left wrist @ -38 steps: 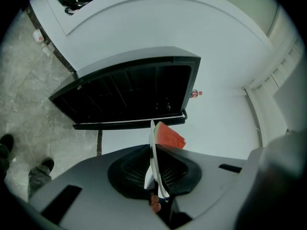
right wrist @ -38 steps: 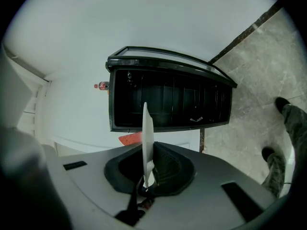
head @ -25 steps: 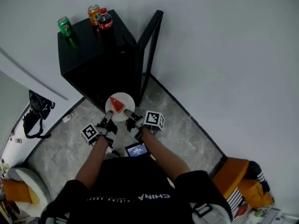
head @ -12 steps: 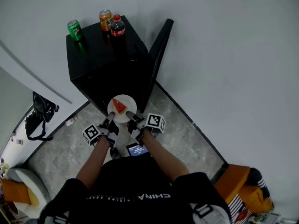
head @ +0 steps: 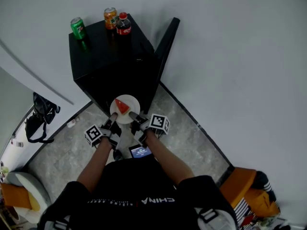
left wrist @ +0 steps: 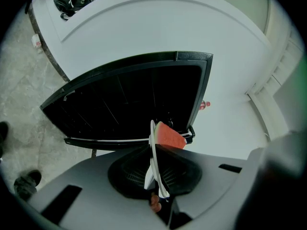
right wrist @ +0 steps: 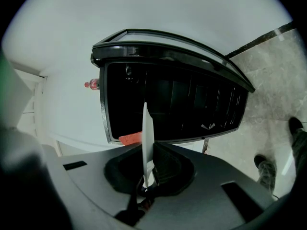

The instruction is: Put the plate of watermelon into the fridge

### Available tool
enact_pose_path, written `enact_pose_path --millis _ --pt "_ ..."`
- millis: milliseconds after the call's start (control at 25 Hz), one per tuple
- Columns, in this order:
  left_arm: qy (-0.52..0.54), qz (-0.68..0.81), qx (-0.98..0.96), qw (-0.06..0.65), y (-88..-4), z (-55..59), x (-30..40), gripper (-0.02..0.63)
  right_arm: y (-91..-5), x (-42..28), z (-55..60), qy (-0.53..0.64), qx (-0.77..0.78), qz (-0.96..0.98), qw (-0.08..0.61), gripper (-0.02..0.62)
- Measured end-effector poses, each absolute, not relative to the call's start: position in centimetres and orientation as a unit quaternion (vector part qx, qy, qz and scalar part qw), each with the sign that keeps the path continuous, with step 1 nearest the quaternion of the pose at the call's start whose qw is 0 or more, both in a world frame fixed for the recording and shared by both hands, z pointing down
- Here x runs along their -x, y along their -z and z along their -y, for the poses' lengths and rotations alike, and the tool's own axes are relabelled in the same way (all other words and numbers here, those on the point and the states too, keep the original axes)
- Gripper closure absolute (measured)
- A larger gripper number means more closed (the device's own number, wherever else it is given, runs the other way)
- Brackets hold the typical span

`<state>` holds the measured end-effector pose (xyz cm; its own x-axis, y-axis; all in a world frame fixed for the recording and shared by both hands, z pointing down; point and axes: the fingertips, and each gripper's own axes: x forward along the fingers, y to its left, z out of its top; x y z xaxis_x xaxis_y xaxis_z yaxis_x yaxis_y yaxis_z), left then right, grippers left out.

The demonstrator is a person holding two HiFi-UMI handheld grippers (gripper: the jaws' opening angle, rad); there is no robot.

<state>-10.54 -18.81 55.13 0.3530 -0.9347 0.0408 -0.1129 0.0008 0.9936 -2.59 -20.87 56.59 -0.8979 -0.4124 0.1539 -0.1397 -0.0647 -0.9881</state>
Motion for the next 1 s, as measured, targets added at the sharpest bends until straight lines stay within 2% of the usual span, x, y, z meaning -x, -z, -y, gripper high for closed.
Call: enact_pose_path --millis 600,1000 --pt "0.37 0.433 -0.599 0.562 -55.6 20.4 10.8 0.572 -57.5 3.0 22.5 0.718 0.196 -0.66 0.107 0.566" --pt "0.408 0.434 -0.555 0.581 -60.6 25.7 13.9 0.571 -62.6 6.1 28.1 0.736 0.176 -0.648 0.088 0.566"
